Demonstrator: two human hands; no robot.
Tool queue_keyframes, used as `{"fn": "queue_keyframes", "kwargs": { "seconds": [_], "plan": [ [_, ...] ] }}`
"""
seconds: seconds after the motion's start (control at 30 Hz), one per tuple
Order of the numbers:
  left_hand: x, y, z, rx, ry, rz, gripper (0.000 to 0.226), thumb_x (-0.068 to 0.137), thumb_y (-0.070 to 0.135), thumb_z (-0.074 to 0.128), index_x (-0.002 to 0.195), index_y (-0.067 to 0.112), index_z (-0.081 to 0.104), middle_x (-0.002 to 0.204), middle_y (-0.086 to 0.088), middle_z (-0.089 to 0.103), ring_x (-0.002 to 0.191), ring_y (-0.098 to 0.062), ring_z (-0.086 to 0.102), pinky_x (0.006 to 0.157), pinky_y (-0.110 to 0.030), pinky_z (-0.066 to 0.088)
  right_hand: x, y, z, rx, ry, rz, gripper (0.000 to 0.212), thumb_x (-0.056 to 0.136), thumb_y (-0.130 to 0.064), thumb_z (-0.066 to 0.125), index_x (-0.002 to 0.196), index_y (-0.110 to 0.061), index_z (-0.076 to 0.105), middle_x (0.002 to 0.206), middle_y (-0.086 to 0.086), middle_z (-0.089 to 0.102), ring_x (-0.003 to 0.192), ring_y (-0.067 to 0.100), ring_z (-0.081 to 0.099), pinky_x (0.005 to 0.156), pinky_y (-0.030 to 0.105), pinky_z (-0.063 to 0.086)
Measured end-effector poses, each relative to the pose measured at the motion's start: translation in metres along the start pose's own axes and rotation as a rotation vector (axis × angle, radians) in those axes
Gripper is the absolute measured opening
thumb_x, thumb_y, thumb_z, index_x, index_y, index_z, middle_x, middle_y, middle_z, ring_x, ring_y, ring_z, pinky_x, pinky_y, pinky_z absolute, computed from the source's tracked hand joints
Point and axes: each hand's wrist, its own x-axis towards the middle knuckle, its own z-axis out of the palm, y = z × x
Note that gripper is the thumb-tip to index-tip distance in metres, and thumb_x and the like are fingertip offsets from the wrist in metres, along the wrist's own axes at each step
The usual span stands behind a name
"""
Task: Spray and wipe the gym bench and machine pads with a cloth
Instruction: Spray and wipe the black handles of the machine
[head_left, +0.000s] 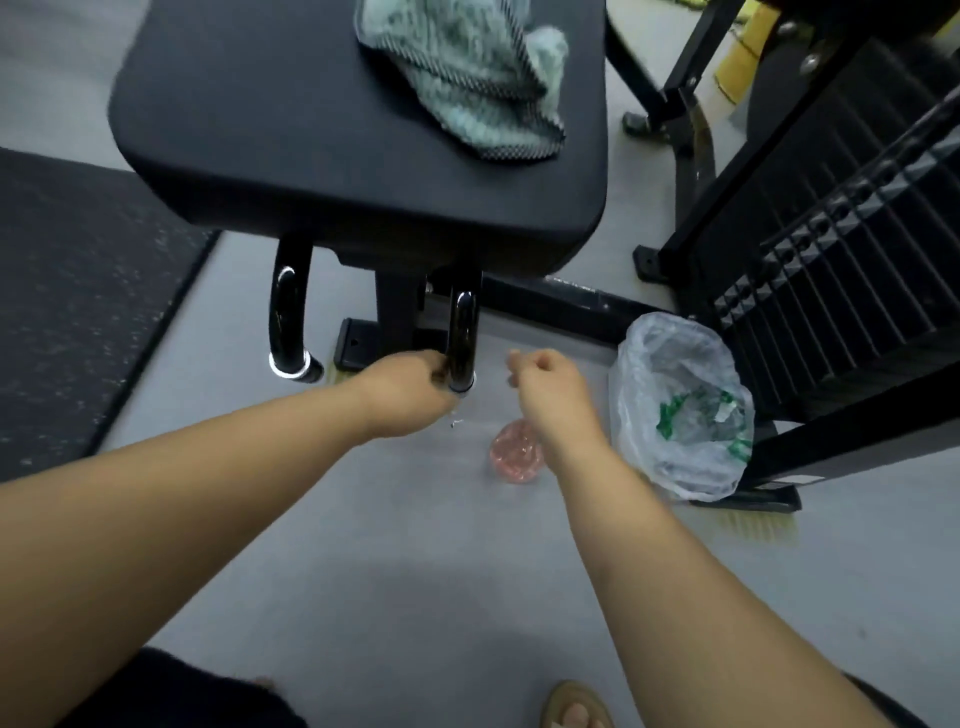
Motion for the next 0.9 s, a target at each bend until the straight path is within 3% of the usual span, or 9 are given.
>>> {"fn": "queue_keyframes", "kwargs": {
  "seconds": [0.1, 0.17, 0.3, 0.4, 0.5, 0.67, 0.73, 0.8, 0.9],
  "plan": [
    [-0.021, 0.015, -0.029, 0.304, 0.11, 0.094, 0.014, 0.091, 0.024, 0.045, 0.088, 0.027, 0.058, 0.089, 0.002, 0.062, 0.088, -0.021, 0.057, 0.067, -0.028, 0.043, -0.048, -0.059, -0.009, 0.011, -0.424, -0.233, 0.027, 0.093, -0.029, 0.055, 0.069, -0.017, 0.054, 0.064, -0.007, 0.059, 0.067, 0.014, 0.055, 0.065, 0.03, 0.044],
    [-0.034, 0.028, -0.05, 0.369, 0.317, 0.208, 0.016, 0.088, 0.023, 0.047, 0.073, 0.027, 0.051, 0.068, 0.007, 0.051, 0.078, -0.021, 0.055, 0.059, -0.027, 0.036, -0.053, -0.097, -0.02, 0.044, -0.475, -0.424, 0.024, 0.093, -0.022, 0.056, 0.07, -0.016, 0.054, 0.062, -0.005, 0.06, 0.058, 0.011, 0.054, 0.058, 0.026, 0.044],
    [-0.05, 0.052, -0.089, 0.049, 0.669, 0.454, 0.021, 0.087, 0.019, 0.052, 0.098, 0.029, 0.067, 0.085, 0.013, 0.062, 0.084, -0.01, 0.059, 0.076, -0.024, 0.045, -0.023, -0.151, -0.029, 0.079, 0.098, -0.709, 0.018, 0.089, -0.025, 0.06, 0.073, -0.027, 0.054, 0.076, -0.006, 0.061, 0.069, 0.006, 0.053, 0.067, 0.023, 0.042],
    [-0.039, 0.058, -0.108, 0.034, 0.807, 0.473, 0.031, 0.089, 0.016, 0.051, 0.119, 0.023, 0.058, 0.12, 0.007, 0.054, 0.109, -0.013, 0.051, 0.09, -0.02, 0.035, 0.005, -0.16, -0.03, -0.115, 0.353, -0.693, 0.03, 0.085, -0.035, 0.064, 0.112, -0.028, 0.053, 0.116, -0.005, 0.052, 0.105, 0.008, 0.049, 0.087, 0.021, 0.036],
    [-0.02, 0.061, -0.119, 0.079, 0.814, 0.363, 0.044, 0.09, 0.016, 0.049, 0.134, 0.022, 0.045, 0.142, 0.004, 0.037, 0.127, -0.022, 0.036, 0.096, -0.02, 0.025, 0.018, -0.163, -0.03, -0.27, 0.341, -0.577, 0.054, 0.085, -0.042, 0.062, 0.133, -0.031, 0.042, 0.13, -0.006, 0.049, 0.115, 0.012, 0.047, 0.082, 0.022, 0.034],
    [-0.014, 0.068, -0.122, 0.262, 0.763, 0.311, 0.058, 0.086, 0.024, 0.057, 0.14, 0.028, 0.036, 0.154, 0.005, 0.02, 0.14, -0.027, 0.011, 0.11, -0.039, 0.023, 0.004, -0.162, -0.033, -0.333, 0.159, -0.626, 0.018, 0.088, -0.033, 0.062, 0.103, -0.024, 0.064, 0.095, -0.007, 0.065, 0.089, 0.014, 0.058, 0.068, 0.026, 0.039],
    [-0.023, 0.065, -0.117, 0.366, 0.754, 0.4, 0.049, 0.085, 0.032, 0.059, 0.132, 0.031, 0.048, 0.143, 0.007, 0.042, 0.138, -0.024, 0.021, 0.108, -0.04, 0.026, -0.016, -0.149, -0.041, -0.217, 0.002, -0.648, 0.012, 0.086, -0.032, 0.065, 0.094, -0.022, 0.066, 0.087, -0.006, 0.066, 0.08, 0.009, 0.058, 0.069, 0.025, 0.042],
    [-0.04, 0.06, -0.107, 0.463, 0.776, 0.515, 0.034, 0.086, 0.043, 0.053, 0.116, 0.03, 0.063, 0.112, 0.005, 0.066, 0.111, -0.02, 0.051, 0.096, -0.034, 0.032, -0.036, -0.129, -0.052, -0.06, -0.137, -0.611, 0.004, 0.086, -0.026, 0.067, 0.083, -0.023, 0.065, 0.08, -0.006, 0.065, 0.074, 0.005, 0.057, 0.068, 0.019, 0.044],
    [-0.064, 0.048, -0.078, 0.494, 0.629, 0.549, 0.032, 0.086, 0.047, 0.043, 0.098, 0.03, 0.068, 0.081, 0.006, 0.068, 0.077, -0.02, 0.058, 0.076, -0.029, 0.038, -0.043, -0.088, -0.06, 0.049, -0.3, -0.466, 0.015, 0.08, -0.016, 0.071, 0.071, -0.021, 0.06, 0.076, 0.001, 0.061, 0.073, 0.009, 0.054, 0.072, 0.028, 0.043]
  ]
}}
